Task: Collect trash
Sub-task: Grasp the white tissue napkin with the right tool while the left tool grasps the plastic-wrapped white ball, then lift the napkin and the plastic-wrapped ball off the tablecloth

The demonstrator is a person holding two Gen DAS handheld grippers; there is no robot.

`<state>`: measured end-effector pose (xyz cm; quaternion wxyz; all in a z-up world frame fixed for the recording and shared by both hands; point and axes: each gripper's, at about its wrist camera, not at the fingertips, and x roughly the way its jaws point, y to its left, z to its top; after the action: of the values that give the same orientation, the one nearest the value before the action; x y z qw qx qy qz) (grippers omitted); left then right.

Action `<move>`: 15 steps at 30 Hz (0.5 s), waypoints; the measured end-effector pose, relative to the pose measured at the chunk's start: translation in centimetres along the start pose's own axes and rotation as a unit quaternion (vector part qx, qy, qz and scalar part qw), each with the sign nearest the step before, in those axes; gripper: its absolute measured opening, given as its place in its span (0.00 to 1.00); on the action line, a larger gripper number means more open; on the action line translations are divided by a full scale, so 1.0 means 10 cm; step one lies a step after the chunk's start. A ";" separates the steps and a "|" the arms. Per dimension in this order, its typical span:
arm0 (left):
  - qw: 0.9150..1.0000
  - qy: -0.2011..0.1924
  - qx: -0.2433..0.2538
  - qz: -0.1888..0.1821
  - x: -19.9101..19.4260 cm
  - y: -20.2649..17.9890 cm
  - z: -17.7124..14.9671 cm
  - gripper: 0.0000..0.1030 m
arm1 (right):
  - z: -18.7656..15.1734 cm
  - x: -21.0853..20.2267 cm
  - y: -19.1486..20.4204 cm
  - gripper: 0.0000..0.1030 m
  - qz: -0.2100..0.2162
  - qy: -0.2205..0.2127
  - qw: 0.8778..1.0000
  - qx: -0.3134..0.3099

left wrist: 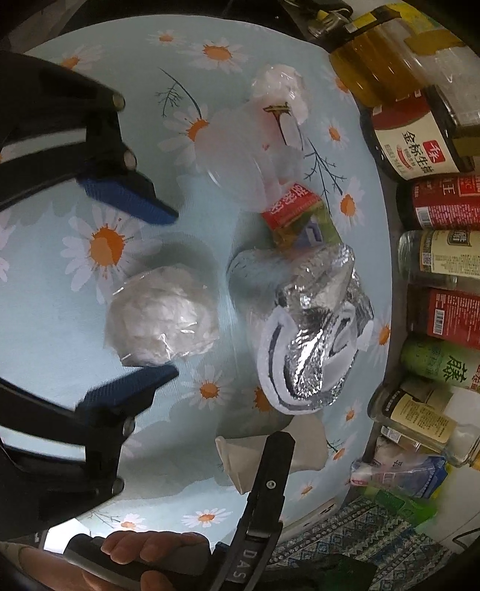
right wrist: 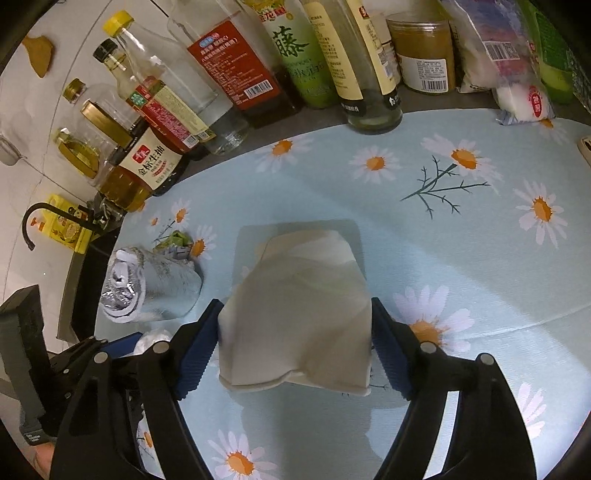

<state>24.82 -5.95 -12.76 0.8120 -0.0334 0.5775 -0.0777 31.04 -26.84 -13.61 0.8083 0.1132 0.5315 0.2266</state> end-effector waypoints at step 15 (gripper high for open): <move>1.000 -0.013 0.013 -0.012 -0.11 -0.07 -0.04 0.46 | -0.21 -0.28 0.10 0.75 0.005 -0.014 1.000 -0.021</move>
<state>24.01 -6.40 -11.77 0.8186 -0.0310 0.5657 -0.0944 27.91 -27.49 -11.80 0.8169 0.1026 0.5144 0.2401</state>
